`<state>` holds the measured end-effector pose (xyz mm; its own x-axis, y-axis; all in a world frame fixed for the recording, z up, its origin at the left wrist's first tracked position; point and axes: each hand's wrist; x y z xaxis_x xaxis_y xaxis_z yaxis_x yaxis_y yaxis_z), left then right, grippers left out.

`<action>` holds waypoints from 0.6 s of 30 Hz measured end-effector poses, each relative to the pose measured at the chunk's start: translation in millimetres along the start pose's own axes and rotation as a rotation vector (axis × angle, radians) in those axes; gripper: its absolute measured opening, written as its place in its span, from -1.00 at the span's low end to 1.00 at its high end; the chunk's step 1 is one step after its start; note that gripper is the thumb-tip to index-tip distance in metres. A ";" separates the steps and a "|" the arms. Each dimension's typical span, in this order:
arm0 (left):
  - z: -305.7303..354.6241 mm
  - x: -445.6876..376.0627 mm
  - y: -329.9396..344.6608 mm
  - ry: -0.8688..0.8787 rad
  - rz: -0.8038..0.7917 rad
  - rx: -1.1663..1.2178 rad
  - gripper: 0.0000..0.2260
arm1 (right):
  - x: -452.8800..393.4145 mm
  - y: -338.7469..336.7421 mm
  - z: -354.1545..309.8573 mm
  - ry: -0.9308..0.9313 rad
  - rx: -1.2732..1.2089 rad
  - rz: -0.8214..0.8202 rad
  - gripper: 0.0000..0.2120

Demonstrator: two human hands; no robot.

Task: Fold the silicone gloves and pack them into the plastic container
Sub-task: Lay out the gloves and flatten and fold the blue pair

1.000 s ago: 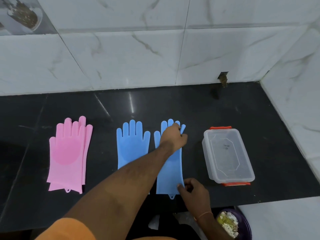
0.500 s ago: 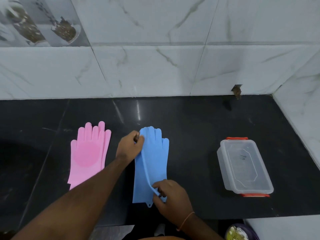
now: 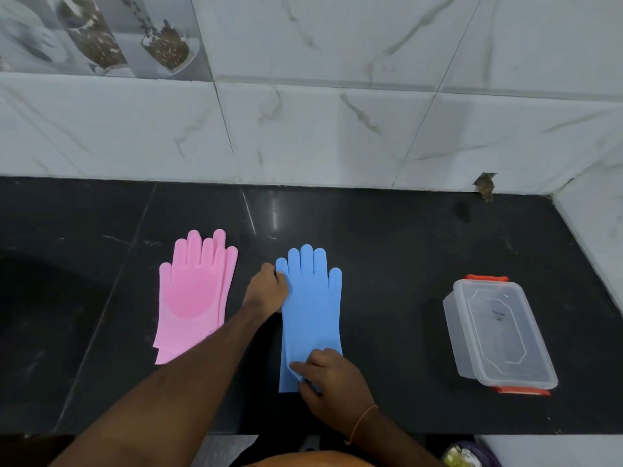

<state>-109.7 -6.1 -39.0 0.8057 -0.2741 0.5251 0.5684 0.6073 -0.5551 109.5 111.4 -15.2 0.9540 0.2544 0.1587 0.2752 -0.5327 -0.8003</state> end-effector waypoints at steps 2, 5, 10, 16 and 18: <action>1.7 -1.6 -0.1 -0.010 -0.007 -0.014 -0.72 | -2.9 0.2 0.1 -0.007 0.013 -0.021 -0.69; 3.3 -4.8 0.2 -0.024 -0.010 -0.034 -0.71 | -6.7 1.0 2.3 -0.026 0.037 -0.027 -0.67; 5.3 -8.2 -1.8 -0.052 -0.050 -0.035 -0.70 | -10.8 3.2 6.1 -0.052 0.120 -0.067 -0.63; 3.1 2.4 -10.0 0.018 -0.089 0.021 -0.74 | -4.5 -1.7 21.1 0.068 0.008 -0.160 -0.50; -6.1 12.2 -10.5 0.061 -0.052 -0.017 -0.77 | -4.2 -8.4 29.4 0.145 -0.080 -0.082 -0.59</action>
<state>-104.9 -20.4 -30.7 0.7831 -0.3502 0.5139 0.6123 0.5783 -0.5391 99.7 138.5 -26.1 0.9335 0.1839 0.3077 0.3559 -0.5788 -0.7337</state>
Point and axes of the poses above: each hand's wrist, its own x-axis away from the middle knuckle, its own y-axis out of the palm, z = x × y, and after that the axes turned 11 degrees about -z, right-handed
